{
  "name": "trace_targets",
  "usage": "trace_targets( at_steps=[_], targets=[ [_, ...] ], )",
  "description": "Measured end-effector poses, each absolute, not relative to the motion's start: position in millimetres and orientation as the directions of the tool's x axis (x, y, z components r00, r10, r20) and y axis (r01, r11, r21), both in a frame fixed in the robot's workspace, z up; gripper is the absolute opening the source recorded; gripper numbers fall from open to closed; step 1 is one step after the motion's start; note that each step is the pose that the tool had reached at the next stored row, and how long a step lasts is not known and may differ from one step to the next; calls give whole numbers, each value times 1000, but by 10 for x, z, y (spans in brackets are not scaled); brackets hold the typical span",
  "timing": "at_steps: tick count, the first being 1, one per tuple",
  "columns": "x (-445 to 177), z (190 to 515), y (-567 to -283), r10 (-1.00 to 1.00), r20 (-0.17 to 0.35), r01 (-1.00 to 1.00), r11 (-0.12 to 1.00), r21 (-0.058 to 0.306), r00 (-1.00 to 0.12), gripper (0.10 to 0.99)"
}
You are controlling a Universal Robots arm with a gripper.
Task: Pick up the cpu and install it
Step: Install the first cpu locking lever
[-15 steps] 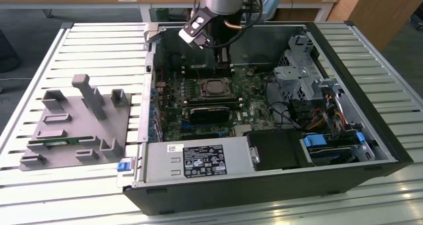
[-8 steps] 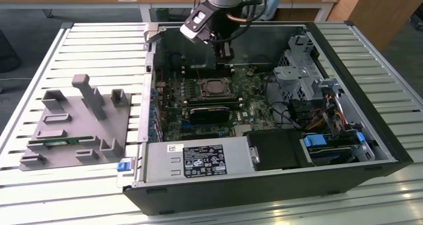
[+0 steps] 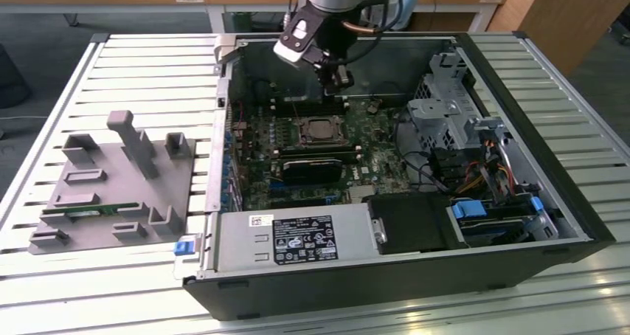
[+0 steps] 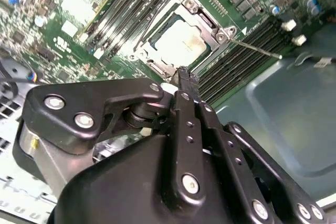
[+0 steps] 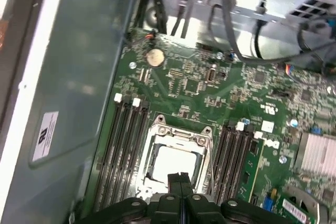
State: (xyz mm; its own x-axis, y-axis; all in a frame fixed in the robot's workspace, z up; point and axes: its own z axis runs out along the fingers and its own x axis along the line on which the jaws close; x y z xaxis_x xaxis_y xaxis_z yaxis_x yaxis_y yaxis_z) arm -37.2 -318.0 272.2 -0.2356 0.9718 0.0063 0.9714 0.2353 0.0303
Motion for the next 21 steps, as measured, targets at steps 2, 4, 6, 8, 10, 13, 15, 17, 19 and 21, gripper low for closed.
trace_targets(
  at_steps=[2, 4, 6, 8, 10, 13, 15, 17, 19, 21],
  targets=[
    [-372, 2723, -3180, 963, 6, 962, 270, 30, -270, 106],
    [-372, 2723, -3180, 954, 6, 954, 300, 30, -300, 106],
    [-372, 2723, -3180, 946, 6, 946, 324, 30, -324, 106],
    [-372, 2723, -3180, 937, 6, 937, 348, 30, -348, 106],
    [-373, 2723, -3180, 929, 6, 929, 370, 30, -370, 106],
    [-372, 2723, -3180, 916, 6, 915, 402, 30, -402, 106],
    [-372, 2723, -3180, 905, 6, 905, 424, 30, -425, 106],
    [-372, 2723, -3180, 894, 6, 893, 449, 30, -449, 106],
    [-372, 2723, -3180, 881, 6, 880, 473, 30, -474, 106],
    [-373, 2723, -3180, 866, 6, 866, 499, 30, -499, 106]
  ],
)
